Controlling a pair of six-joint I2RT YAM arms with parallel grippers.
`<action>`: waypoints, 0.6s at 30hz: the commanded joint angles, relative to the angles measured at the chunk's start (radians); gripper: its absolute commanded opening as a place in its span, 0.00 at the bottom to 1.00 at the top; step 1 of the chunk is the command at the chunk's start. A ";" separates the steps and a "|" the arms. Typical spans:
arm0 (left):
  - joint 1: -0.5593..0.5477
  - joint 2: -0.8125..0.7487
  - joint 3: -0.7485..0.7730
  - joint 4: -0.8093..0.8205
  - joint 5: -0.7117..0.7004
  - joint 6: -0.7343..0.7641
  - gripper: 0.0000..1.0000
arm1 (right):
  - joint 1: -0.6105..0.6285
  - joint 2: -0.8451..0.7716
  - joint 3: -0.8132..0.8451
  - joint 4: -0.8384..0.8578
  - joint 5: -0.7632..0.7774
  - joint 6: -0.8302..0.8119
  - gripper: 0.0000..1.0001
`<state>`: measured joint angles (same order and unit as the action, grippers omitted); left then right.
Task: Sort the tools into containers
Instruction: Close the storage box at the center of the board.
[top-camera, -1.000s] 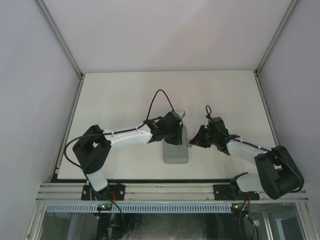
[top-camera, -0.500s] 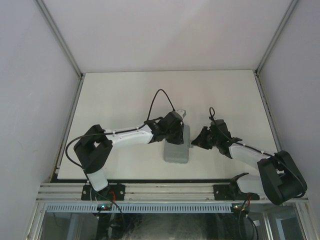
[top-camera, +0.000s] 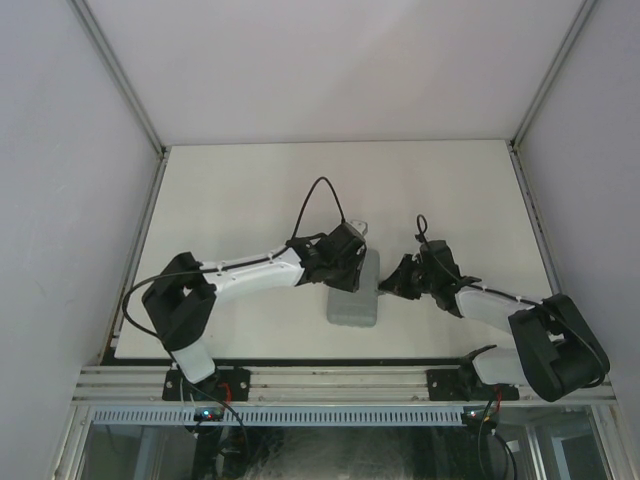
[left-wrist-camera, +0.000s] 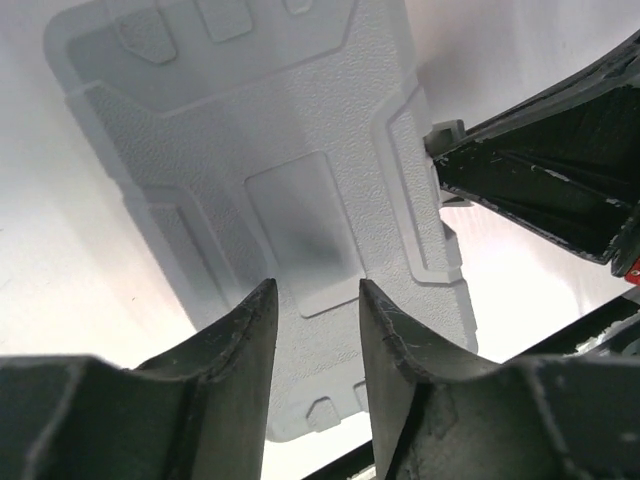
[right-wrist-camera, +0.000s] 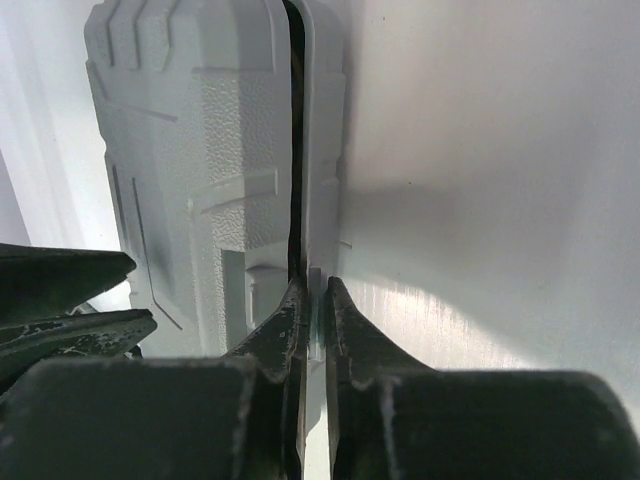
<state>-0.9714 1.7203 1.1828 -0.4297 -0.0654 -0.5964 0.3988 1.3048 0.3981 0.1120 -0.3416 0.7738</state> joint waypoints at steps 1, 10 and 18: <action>-0.003 -0.071 0.081 -0.096 -0.095 0.046 0.46 | -0.009 -0.015 -0.028 0.071 -0.031 0.021 0.00; -0.027 -0.123 0.069 -0.119 -0.178 0.005 0.78 | -0.028 -0.046 -0.065 0.227 -0.178 0.109 0.00; -0.081 -0.084 0.151 -0.169 -0.224 0.007 0.87 | -0.028 -0.085 -0.094 0.310 -0.228 0.180 0.00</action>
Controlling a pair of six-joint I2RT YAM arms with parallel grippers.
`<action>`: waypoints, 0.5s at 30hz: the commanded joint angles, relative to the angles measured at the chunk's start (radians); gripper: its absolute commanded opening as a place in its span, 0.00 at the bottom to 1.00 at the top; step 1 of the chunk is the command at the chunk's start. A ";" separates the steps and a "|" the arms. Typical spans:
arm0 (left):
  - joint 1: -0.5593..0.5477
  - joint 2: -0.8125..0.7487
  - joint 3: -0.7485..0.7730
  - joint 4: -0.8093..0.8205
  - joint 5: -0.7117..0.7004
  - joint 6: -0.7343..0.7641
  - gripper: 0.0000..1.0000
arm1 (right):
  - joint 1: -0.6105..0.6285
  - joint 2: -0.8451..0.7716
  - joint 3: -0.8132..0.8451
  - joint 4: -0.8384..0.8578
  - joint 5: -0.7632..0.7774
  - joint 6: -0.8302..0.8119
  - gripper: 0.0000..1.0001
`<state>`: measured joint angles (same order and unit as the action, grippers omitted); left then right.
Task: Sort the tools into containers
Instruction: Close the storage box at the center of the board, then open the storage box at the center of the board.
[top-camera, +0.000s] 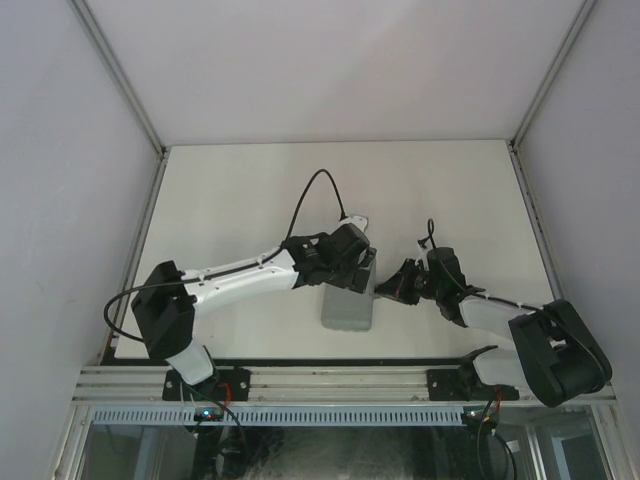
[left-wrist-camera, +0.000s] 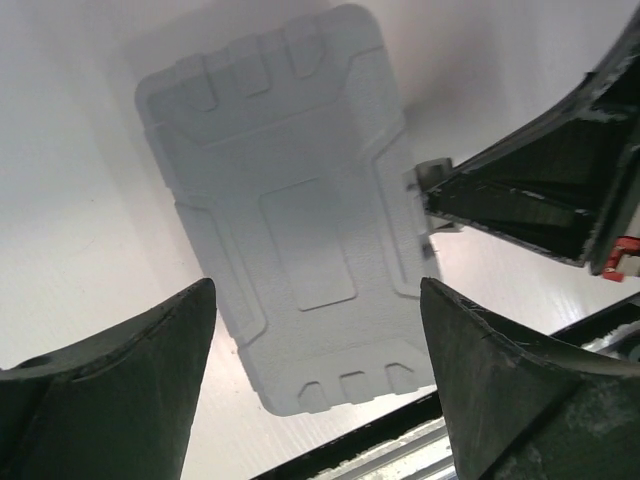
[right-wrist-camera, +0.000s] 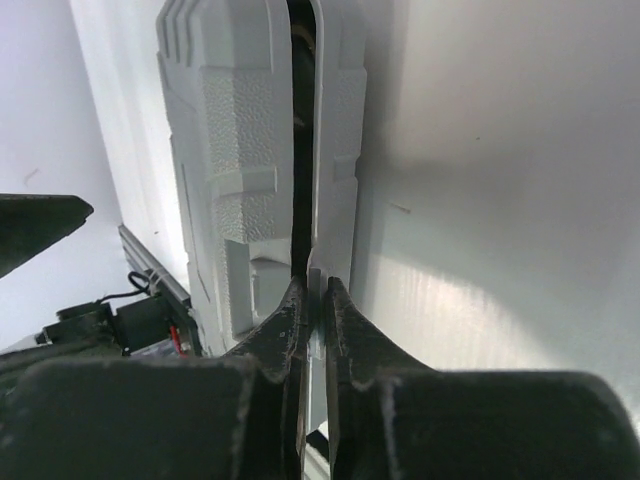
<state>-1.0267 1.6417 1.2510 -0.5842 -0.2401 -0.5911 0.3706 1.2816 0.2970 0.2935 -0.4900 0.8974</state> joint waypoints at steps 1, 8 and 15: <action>-0.029 -0.003 0.087 -0.019 -0.052 0.003 0.87 | 0.000 -0.076 0.007 0.120 -0.078 0.059 0.00; -0.044 0.011 0.103 -0.042 -0.066 0.011 0.90 | 0.000 -0.141 0.011 0.088 -0.087 0.070 0.00; -0.051 0.042 0.120 -0.059 -0.074 0.013 0.90 | 0.003 -0.157 0.016 0.085 -0.098 0.083 0.00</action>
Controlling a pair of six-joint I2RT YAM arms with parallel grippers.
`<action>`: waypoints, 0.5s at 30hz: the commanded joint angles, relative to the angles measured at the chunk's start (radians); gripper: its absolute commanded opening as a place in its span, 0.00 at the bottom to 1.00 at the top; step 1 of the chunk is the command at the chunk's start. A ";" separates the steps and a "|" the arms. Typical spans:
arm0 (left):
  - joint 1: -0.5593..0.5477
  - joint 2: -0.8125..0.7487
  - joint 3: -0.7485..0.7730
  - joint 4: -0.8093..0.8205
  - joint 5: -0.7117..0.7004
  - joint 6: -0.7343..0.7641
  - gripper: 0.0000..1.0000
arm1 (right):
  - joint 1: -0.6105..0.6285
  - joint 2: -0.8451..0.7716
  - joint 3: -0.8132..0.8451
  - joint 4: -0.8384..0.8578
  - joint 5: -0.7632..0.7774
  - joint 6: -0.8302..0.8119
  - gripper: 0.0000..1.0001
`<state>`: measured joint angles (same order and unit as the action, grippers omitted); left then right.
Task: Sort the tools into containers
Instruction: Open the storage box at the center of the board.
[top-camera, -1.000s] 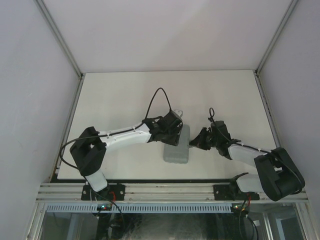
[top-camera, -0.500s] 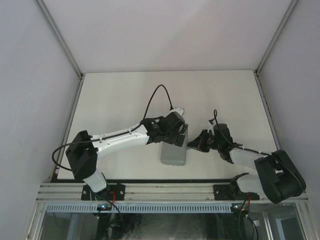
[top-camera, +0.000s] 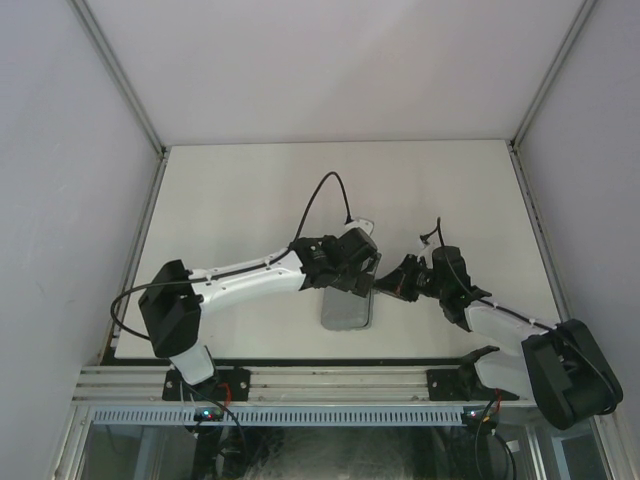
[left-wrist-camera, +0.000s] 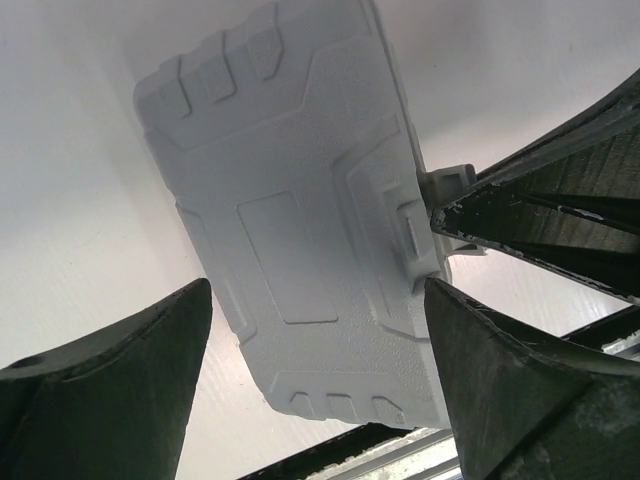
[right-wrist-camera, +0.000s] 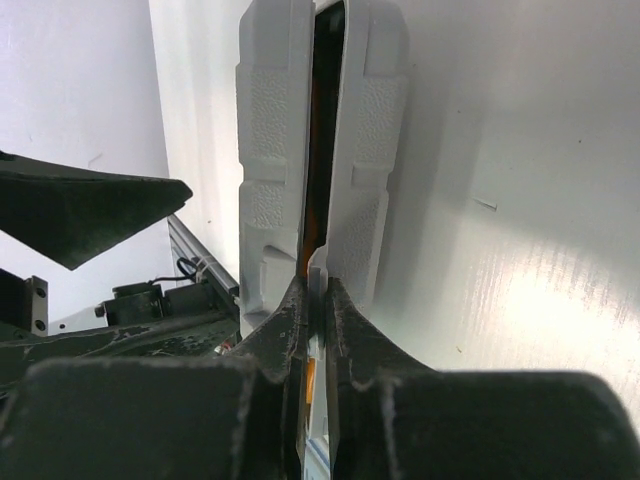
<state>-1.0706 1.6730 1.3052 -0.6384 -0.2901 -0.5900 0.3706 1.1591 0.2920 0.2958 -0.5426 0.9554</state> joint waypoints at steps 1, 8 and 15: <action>-0.008 0.011 0.067 -0.004 -0.021 0.010 0.90 | 0.004 -0.036 0.023 0.082 -0.045 0.025 0.00; -0.009 0.019 0.089 0.002 -0.003 0.011 0.90 | 0.024 -0.032 0.031 0.082 -0.041 0.027 0.00; -0.009 0.031 0.076 0.023 0.028 0.005 0.89 | 0.031 -0.040 0.032 0.077 -0.036 0.032 0.00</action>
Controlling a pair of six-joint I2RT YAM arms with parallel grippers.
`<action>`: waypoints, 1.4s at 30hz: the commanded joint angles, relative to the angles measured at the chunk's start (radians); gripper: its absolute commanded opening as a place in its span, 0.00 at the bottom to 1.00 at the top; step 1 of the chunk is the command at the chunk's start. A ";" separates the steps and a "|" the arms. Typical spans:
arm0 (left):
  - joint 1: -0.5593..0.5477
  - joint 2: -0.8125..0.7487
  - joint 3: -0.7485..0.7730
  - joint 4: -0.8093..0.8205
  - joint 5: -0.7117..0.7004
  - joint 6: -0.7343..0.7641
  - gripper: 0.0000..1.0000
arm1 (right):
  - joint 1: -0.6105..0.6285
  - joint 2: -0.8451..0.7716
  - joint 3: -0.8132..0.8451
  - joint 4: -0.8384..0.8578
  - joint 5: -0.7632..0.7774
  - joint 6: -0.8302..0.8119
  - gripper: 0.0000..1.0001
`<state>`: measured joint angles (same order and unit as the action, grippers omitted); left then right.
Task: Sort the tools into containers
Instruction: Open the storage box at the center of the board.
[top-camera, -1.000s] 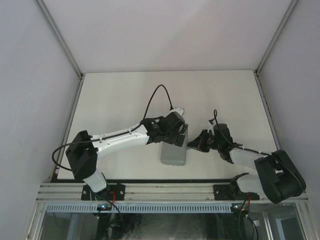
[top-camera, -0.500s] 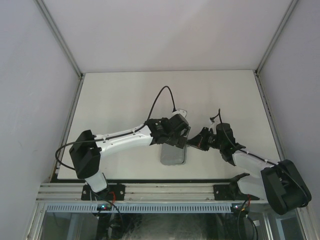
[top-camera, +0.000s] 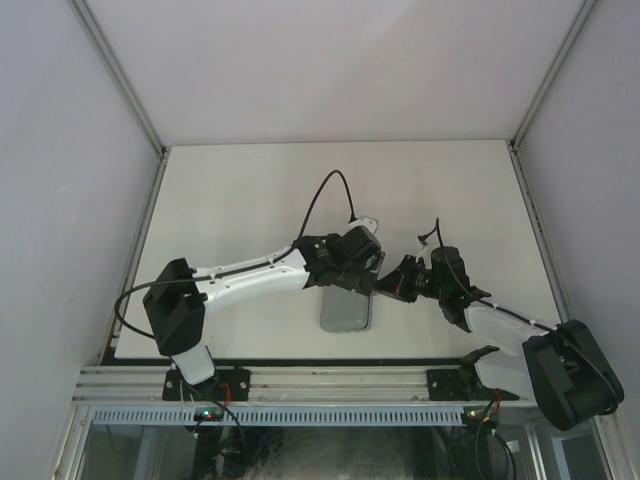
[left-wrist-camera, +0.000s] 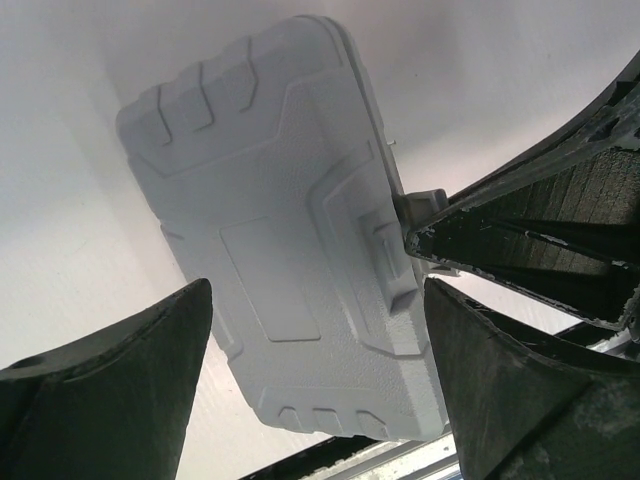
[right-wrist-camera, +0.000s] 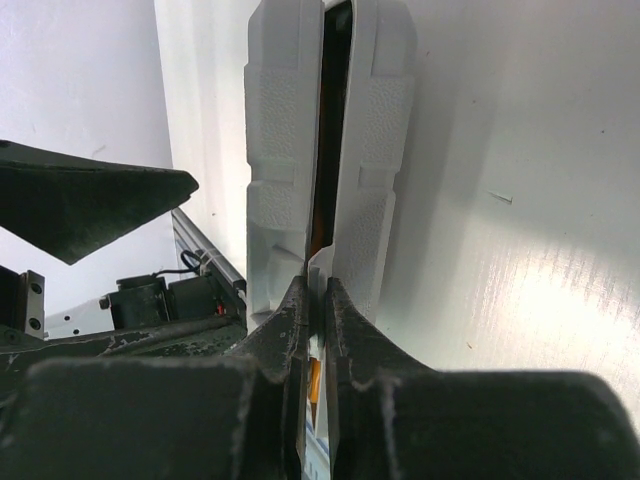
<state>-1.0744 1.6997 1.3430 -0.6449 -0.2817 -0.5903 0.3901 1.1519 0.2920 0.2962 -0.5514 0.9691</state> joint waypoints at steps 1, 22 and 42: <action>-0.005 0.006 0.036 0.032 0.022 0.006 0.89 | 0.012 -0.033 0.033 0.075 -0.028 0.019 0.00; -0.004 0.010 -0.096 0.059 -0.010 0.008 0.68 | 0.005 -0.088 0.047 -0.005 0.001 -0.003 0.00; 0.110 -0.195 -0.275 0.089 -0.018 -0.008 0.61 | -0.036 -0.123 0.047 -0.091 0.022 -0.047 0.00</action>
<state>-0.9844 1.5497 1.1114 -0.5125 -0.2615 -0.6147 0.3595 1.0565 0.2966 0.1539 -0.5251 0.9413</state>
